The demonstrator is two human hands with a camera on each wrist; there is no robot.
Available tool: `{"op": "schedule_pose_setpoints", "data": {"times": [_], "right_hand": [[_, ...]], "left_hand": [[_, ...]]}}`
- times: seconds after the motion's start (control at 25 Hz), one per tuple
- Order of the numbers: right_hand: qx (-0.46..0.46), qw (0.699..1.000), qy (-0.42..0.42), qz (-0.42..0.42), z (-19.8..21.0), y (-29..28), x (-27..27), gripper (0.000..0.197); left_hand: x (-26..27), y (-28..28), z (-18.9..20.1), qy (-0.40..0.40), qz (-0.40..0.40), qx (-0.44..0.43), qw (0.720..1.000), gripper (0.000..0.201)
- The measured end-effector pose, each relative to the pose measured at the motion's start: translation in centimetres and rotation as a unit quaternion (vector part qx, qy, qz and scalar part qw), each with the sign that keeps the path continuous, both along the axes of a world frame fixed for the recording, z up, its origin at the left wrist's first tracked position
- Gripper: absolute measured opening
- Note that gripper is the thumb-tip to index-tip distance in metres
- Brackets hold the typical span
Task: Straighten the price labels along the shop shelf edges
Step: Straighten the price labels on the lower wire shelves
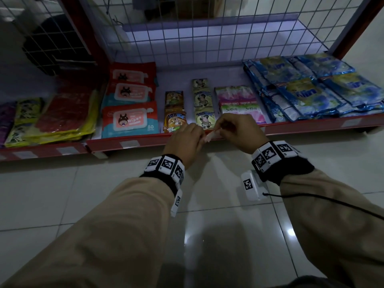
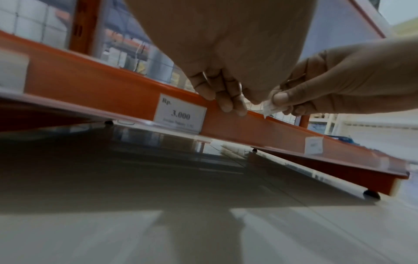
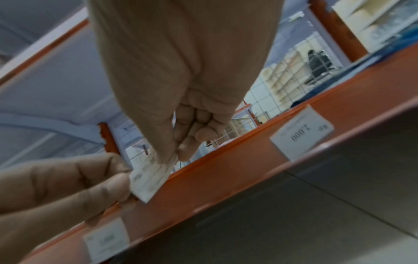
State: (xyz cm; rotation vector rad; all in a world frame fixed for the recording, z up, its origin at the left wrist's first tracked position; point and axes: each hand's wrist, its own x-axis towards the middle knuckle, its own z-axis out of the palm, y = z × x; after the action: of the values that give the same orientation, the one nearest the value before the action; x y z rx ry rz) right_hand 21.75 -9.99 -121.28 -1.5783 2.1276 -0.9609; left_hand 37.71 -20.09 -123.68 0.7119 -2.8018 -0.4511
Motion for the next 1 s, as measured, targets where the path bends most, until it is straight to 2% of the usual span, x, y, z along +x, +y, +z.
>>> {"op": "schedule_pose_setpoints", "data": {"times": [0.12, 0.24, 0.36, 0.48, 0.56, 0.68, 1.0], "right_hand": [[-0.048, 0.997, -0.035, -0.051, -0.6, 0.1, -0.4, 0.009], [-0.074, 0.994, -0.023, -0.073, -1.0, -0.3, -0.2, 0.009], [-0.072, 0.996, 0.011, -0.051, -1.3, -0.6, 0.3, 0.01], [-0.05, 0.998, 0.032, -0.029, -1.5, -0.6, 0.4, 0.009], [-0.041, 0.998, 0.044, -0.022, -1.6, -0.5, 0.2, 0.01], [-0.029, 0.998, 0.052, -0.005, -1.8, -0.4, 0.3, 0.012], [0.013, 0.986, 0.167, 0.013, -2.2, -0.1, 0.6, 0.013]], "left_hand": [[0.3, -0.1, 0.0, 0.019, -0.008, -0.001, 1.0, 0.021], [0.2, 0.2, 0.3, 0.034, 0.02, -0.022, 0.999, 0.019], [-0.1, 0.3, 0.5, 0.017, 0.058, -0.05, 0.997, 0.016], [-0.2, 0.3, 0.3, 0.044, 0.106, -0.006, 0.993, 0.022], [0.0, 0.4, -0.1, 0.05, 0.093, -0.003, 0.994, 0.027], [0.3, 0.5, -0.9, 0.009, 0.053, -0.054, 0.997, 0.028], [-0.2, 0.4, -1.3, -0.02, 0.084, -0.095, 0.992, 0.024]]}}
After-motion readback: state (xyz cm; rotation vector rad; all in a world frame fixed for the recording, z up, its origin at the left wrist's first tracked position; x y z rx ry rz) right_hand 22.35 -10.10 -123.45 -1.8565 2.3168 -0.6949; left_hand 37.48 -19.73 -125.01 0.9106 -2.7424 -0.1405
